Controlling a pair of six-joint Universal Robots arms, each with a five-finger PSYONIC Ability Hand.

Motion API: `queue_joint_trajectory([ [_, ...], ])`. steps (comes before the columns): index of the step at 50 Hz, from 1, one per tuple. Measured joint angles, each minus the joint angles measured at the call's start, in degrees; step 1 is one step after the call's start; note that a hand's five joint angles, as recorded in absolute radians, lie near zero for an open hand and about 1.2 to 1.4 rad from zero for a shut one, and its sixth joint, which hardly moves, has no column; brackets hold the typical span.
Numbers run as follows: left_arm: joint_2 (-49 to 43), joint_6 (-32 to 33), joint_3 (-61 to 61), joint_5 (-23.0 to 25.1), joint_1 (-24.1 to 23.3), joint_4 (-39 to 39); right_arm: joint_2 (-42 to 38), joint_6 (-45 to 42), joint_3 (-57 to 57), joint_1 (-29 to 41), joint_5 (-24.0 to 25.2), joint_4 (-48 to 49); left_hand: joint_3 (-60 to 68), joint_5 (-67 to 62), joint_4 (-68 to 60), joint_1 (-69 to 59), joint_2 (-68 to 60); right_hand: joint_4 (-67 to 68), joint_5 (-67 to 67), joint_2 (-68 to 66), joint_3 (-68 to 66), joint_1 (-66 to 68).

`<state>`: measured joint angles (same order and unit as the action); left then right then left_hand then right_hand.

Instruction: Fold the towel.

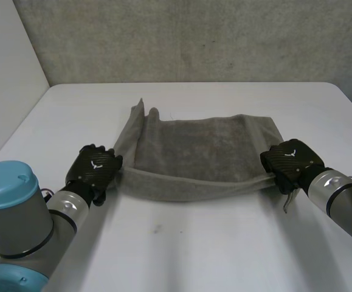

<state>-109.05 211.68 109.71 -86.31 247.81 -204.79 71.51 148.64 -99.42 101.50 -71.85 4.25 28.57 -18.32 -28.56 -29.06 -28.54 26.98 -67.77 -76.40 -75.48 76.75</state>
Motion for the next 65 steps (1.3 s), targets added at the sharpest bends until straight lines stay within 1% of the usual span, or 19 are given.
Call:
queue_joint_trajectory([
  [5,-0.38,-0.26,0.44,0.05,0.18,-2.25,0.42,1.11,-0.45,-1.06,0.02,0.5,-1.59,1.62,1.61,1.62,1.56,0.0,0.0,0.0,0.0,0.0],
  [12,-1.46,-0.5,1.09,0.04,0.34,-6.47,0.42,5.65,-0.13,-3.51,0.08,0.64,-1.67,1.79,1.71,1.85,1.7,0.0,0.0,0.0,0.0,0.0],
  [20,-4.62,-1.84,-0.33,0.03,0.33,-10.86,0.16,9.29,0.26,-5.14,0.2,0.6,-1.27,0.87,1.3,1.62,1.09,0.0,0.0,0.0,0.0,0.0],
  [24,-5.56,-3.54,-1.56,0.01,0.35,-12.31,0.01,9.51,0.04,-5.1,0.22,0.64,7.47,-7.66,-7.48,-6.95,-7.5,0.0,0.0,0.0,0.0,0.0],
  [27,-5.22,-5.14,-2.09,-0.03,0.47,-12.75,-0.11,9.46,-0.18,-4.94,0.24,0.69,10.8,-10.97,-10.79,-10.39,-10.86,0.0,0.0,0.0,0.0,0.0],
  [29,-4.82,-6.05,-2.22,-0.03,0.6,-12.84,-0.2,9.42,-0.3,-4.84,0.27,0.72,10.48,-10.72,-10.48,-9.92,-10.53,0.0,0.0,0.0,0.0,0.0],
  [33,-3.63,-9.07,-2.08,-0.01,1.0,-12.44,-0.5,9.29,-0.45,-4.63,0.45,0.74,2.96,-3.1,-2.96,-2.56,-2.95,0.0,0.0,0.0,0.0,0.0],
  [39,-2.77,-12.57,-0.99,0.57,1.32,-10.47,-1.14,9.03,-0.44,-4.55,0.64,0.74,0.56,-0.54,-0.54,-0.21,-0.58,0.0,0.0,0.0,0.0,0.0],
  [50,-3.41,-13.62,-0.52,4.01,2.28,-5.39,-1.84,8.85,-0.18,-4.6,0.65,0.69,0.38,-0.49,-0.38,0.02,-0.4,0.0,0.0,0.0,0.0,0.0],
  [53,-4.05,-13.58,-0.83,4.5,2.45,-4.97,-1.82,8.91,-0.11,-4.66,0.63,0.68,0.91,-1.34,-0.85,-0.25,-0.97,0.0,0.0,0.0,0.0,0.0],
  [65,-7.67,-13.66,-2.88,4.41,2.68,-4.97,-1.45,9.48,0.1,-5.08,0.2,0.59,12.35,-12.52,-12.36,-12.05,-12.58,0.0,0.0,0.0,0.0,0.0],
])
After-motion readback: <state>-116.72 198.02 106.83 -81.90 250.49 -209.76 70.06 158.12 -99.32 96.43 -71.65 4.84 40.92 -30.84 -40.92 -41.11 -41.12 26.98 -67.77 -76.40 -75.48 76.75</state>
